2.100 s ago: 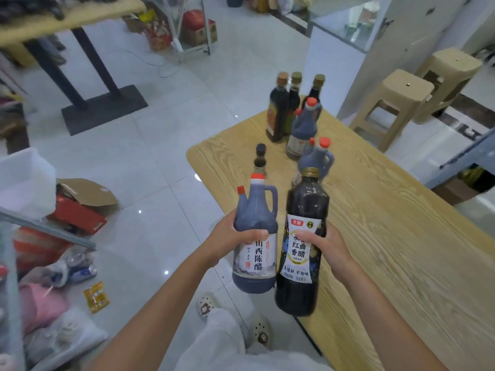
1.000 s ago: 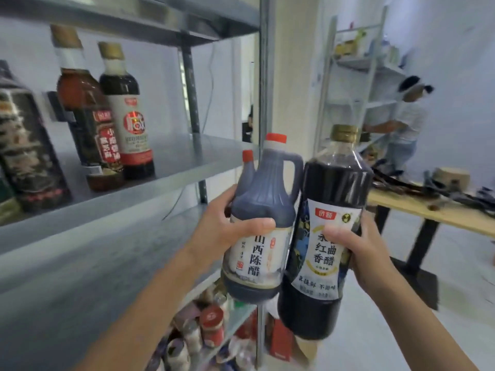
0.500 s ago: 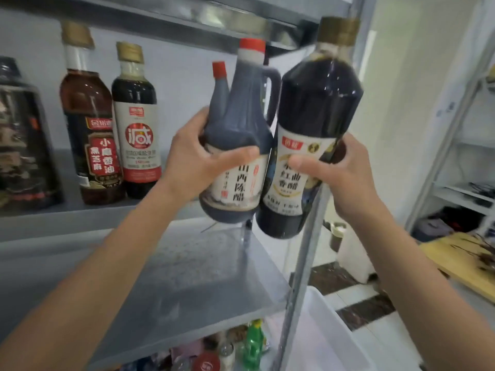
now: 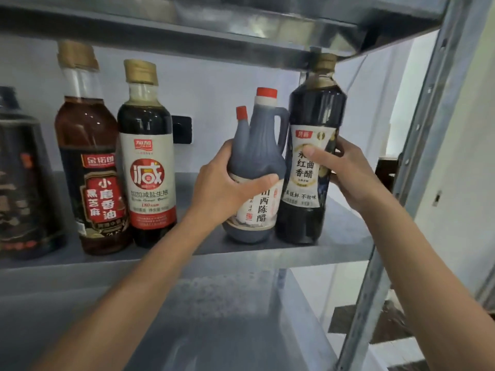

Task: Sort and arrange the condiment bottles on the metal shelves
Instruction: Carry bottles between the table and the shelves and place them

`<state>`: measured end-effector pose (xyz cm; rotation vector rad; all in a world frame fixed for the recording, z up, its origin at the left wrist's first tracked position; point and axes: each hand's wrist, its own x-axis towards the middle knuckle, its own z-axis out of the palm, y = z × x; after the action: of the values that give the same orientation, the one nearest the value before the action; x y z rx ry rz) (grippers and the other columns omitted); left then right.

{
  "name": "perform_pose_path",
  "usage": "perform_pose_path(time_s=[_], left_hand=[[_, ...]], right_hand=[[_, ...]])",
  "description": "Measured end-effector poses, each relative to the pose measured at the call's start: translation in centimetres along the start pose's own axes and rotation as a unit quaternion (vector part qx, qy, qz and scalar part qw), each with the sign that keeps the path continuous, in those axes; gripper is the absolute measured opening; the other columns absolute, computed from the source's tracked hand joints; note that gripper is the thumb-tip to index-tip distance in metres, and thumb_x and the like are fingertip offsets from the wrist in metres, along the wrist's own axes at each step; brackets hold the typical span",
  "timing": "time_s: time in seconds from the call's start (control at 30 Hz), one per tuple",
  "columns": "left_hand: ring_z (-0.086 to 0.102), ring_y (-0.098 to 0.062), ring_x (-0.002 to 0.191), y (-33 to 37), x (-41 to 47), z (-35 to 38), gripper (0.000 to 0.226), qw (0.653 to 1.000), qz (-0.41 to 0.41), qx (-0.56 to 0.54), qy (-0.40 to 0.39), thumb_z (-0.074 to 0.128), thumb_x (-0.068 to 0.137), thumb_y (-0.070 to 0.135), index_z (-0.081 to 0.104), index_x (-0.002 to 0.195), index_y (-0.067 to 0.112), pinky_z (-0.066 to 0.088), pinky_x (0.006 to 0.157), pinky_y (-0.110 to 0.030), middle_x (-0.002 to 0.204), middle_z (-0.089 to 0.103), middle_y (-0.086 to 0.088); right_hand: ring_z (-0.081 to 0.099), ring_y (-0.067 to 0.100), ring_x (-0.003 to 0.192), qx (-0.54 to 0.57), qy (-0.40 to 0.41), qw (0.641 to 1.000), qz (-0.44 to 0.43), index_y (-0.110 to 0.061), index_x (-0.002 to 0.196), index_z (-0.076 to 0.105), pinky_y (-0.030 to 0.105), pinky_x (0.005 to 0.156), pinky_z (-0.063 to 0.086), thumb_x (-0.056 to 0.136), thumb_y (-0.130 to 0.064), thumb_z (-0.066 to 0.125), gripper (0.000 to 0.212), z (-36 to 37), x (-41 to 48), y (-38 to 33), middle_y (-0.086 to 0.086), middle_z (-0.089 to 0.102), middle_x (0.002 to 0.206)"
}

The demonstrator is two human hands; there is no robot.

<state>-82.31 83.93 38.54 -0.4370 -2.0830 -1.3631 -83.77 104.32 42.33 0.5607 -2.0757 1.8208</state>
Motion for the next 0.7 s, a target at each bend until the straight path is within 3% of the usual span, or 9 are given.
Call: perform_pose_path(time_s=[0.17, 0.3, 0.4, 0.53, 0.63, 0.7], left_hand=[[0.059, -0.01, 0.11, -1.0, 1.4, 0.3, 0.072, 1.0, -0.024, -0.007, -0.016, 0.079, 0.069, 0.041, 0.044, 0.13, 0.024, 0.053, 0.092, -0.042, 0.12, 0.061, 0.009], [0.057, 0.0, 0.108, -1.6, 0.3, 0.5, 0.093, 0.998, -0.036, -0.01, -0.05, 0.081, 0.068, 0.033, 0.024, 0.141, 0.033, 0.053, 0.09, -0.031, 0.113, 0.053, 0.028], [0.049, 0.005, 0.112, -2.8, -1.4, 0.5, 0.112, 0.991, -0.076, 0.008, -0.111, 0.086, 0.06, 0.027, 0.013, 0.145, 0.033, 0.044, 0.091, -0.018, 0.114, 0.045, 0.032], [0.05, 0.013, 0.098, -3.8, -1.4, 0.3, 0.082, 0.978, -0.131, 0.033, -0.156, 0.084, 0.067, 0.02, 0.033, 0.131, 0.026, 0.041, 0.073, -0.004, 0.109, 0.05, 0.028], [0.052, 0.006, 0.106, -4.4, -0.2, 0.2, 0.08, 0.972, -0.147, 0.035, -0.178, 0.083, 0.069, 0.021, 0.037, 0.134, 0.023, 0.042, 0.081, -0.012, 0.122, 0.056, 0.017], [0.053, 0.007, 0.106, -4.5, 0.6, 0.3, 0.075, 0.971, -0.151, 0.026, -0.185, 0.082, 0.07, 0.018, 0.039, 0.131, 0.023, 0.044, 0.085, -0.014, 0.119, 0.058, 0.017]], right_hand=[[0.067, 0.021, 0.102, 0.049, -0.058, 0.997, 0.0, -0.014, 0.116, 0.057, 0.034, 0.084, 0.055, 0.074, -0.025, 0.072, 0.046, -0.2, 1.3, 1.4, 0.006, 0.069, 0.112], [0.065, 0.017, 0.107, 0.05, -0.06, 0.997, -0.002, -0.016, 0.127, 0.048, 0.034, 0.088, 0.054, 0.078, -0.027, 0.072, 0.056, -0.8, 0.3, 2.7, 0.002, 0.066, 0.118], [0.062, -0.005, 0.098, -0.032, -0.058, 0.998, 0.008, -0.022, 0.127, 0.039, 0.013, 0.077, 0.052, 0.067, -0.012, 0.081, 0.074, -0.6, -1.6, 4.5, -0.012, 0.063, 0.112], [0.05, -0.017, 0.098, -0.08, -0.055, 0.995, 0.03, -0.027, 0.128, 0.039, -0.001, 0.069, 0.043, 0.066, -0.017, 0.083, 0.077, -0.5, -2.7, 6.4, -0.016, 0.054, 0.117], [0.052, -0.007, 0.1, -0.079, -0.064, 0.994, 0.05, -0.026, 0.123, 0.046, 0.011, 0.076, 0.047, 0.064, -0.015, 0.084, 0.071, -1.1, -1.3, 6.1, -0.016, 0.059, 0.112], [0.055, 0.003, 0.104, -0.083, -0.071, 0.992, 0.06, -0.025, 0.122, 0.049, 0.023, 0.085, 0.047, 0.063, -0.015, 0.085, 0.07, -1.3, -0.4, 6.4, -0.013, 0.061, 0.113]])
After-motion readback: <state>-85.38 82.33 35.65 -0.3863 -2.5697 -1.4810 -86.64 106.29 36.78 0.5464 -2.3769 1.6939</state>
